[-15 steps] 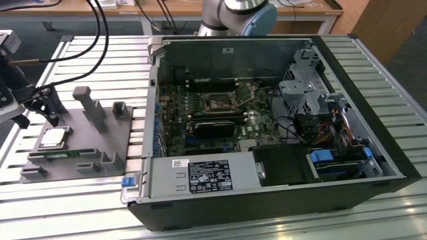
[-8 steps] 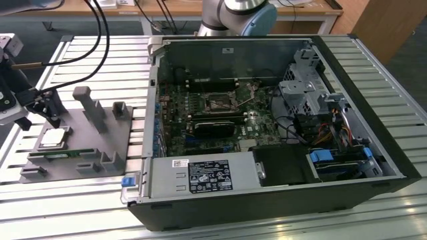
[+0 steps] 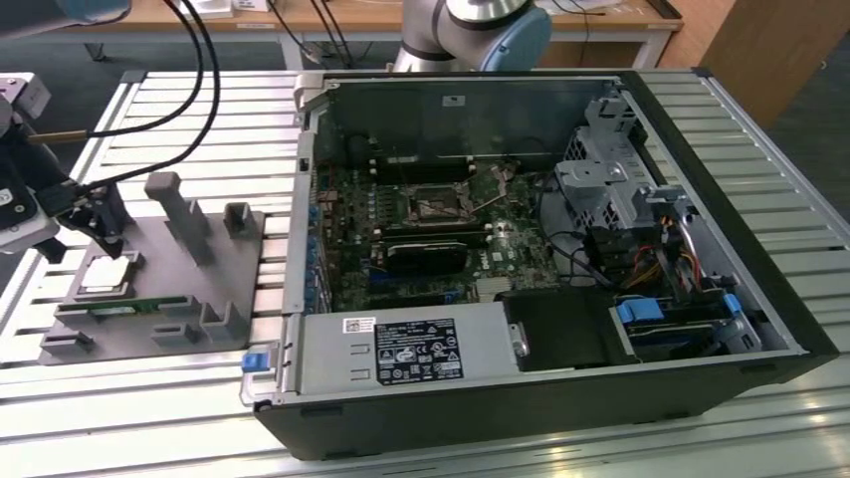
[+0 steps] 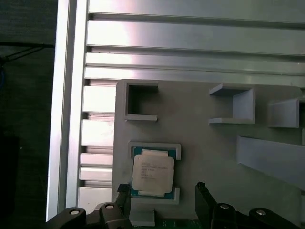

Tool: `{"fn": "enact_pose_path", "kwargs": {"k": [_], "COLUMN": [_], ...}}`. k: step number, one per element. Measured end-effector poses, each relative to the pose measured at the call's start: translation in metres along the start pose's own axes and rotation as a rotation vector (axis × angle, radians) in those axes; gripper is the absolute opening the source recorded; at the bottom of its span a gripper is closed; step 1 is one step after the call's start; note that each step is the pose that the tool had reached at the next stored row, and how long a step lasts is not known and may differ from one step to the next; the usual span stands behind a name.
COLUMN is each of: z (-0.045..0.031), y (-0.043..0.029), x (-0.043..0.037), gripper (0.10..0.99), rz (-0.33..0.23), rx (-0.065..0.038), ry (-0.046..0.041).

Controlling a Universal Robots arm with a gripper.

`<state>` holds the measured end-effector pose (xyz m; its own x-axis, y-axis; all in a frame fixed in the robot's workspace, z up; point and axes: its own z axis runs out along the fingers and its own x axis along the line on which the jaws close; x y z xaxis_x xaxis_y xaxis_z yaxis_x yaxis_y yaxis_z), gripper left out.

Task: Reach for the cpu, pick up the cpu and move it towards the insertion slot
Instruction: 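Pick up the cpu and move it towards the insertion slot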

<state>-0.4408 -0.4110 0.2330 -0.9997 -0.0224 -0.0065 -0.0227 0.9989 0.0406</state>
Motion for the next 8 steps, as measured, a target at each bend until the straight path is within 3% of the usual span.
{"fn": "enact_pose_path", "kwargs": {"k": [8], "z": [0.0078], "y": [0.0], "x": [-0.0017], "gripper": [0.647], "rz": [-0.002], "rx": [0.0], "ry": [0.0]}}
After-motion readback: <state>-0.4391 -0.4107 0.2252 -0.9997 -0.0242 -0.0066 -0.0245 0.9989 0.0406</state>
